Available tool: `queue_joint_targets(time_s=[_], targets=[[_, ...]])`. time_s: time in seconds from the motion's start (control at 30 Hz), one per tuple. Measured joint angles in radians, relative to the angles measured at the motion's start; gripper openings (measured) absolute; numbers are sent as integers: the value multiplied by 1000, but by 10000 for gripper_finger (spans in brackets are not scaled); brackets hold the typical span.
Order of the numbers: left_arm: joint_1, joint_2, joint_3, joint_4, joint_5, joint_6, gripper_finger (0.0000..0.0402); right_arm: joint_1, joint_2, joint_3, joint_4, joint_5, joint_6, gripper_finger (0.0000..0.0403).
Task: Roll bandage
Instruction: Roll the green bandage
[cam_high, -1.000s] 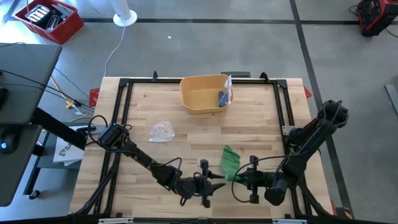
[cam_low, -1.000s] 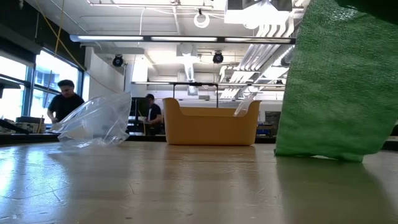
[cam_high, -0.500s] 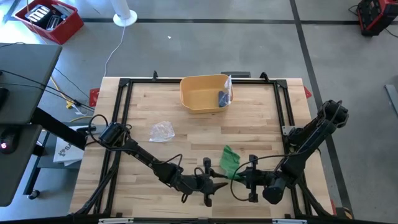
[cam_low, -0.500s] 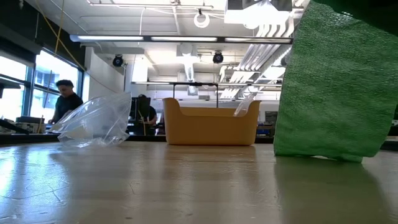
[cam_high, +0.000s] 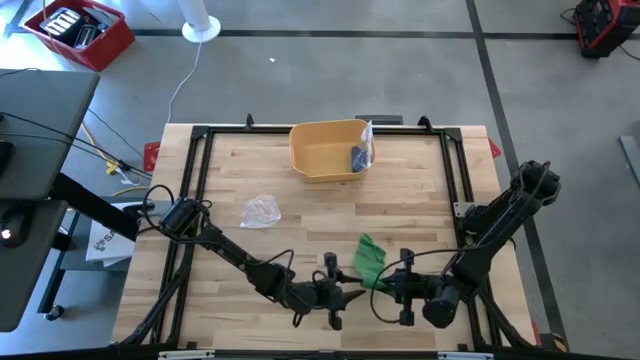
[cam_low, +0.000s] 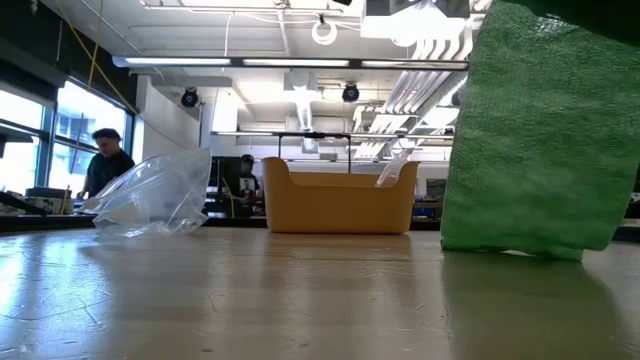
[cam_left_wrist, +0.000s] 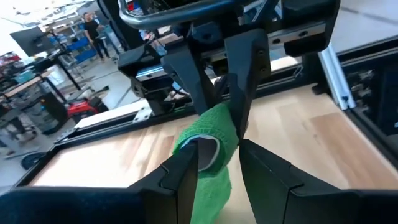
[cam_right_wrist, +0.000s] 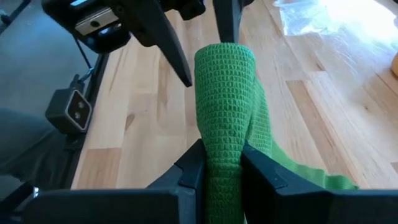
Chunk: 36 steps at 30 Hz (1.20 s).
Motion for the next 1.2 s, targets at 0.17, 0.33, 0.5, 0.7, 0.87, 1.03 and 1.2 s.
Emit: queue_joint_targets(time_s=[0.17,0.33,0.5,0.7,0.87,1.03,1.2], targets=[[17,0,0,-9,43,-54,117,-7,0,0,18,-10,-43,62],[27,-2,0,-10,67,-76,86,-12,0,-1,43,-22,-75,62],[29,-2,0,-44,120,-92,18,-12,0,-1,31,-17,-80,65],[31,-10,-9,-127,123,-235,7,-14,-60,0,-61,-22,-41,114],[25,-68,-126,-83,116,-389,4,42,-167,3,-201,-26,136,134],[5,-165,-426,321,128,-477,2,176,-135,3,-179,183,130,124],[2,-195,-695,876,320,-464,2,199,26,1,136,330,-79,114]])
